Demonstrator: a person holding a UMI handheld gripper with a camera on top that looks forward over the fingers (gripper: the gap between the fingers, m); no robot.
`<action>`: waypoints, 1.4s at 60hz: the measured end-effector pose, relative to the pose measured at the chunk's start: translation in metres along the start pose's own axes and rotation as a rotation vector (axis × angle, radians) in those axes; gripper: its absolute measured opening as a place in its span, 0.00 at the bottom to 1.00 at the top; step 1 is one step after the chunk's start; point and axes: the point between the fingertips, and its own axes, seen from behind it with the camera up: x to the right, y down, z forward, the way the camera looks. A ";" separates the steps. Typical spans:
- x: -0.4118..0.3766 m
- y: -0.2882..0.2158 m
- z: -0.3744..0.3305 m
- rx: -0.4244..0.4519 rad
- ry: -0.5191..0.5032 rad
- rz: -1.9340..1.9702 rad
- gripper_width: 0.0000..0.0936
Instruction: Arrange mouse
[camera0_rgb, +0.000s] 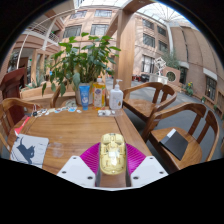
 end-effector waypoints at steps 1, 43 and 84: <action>-0.002 -0.015 -0.004 0.028 0.003 0.009 0.37; -0.386 0.062 -0.007 -0.143 -0.397 -0.131 0.42; -0.336 0.006 -0.182 -0.002 -0.292 -0.128 0.91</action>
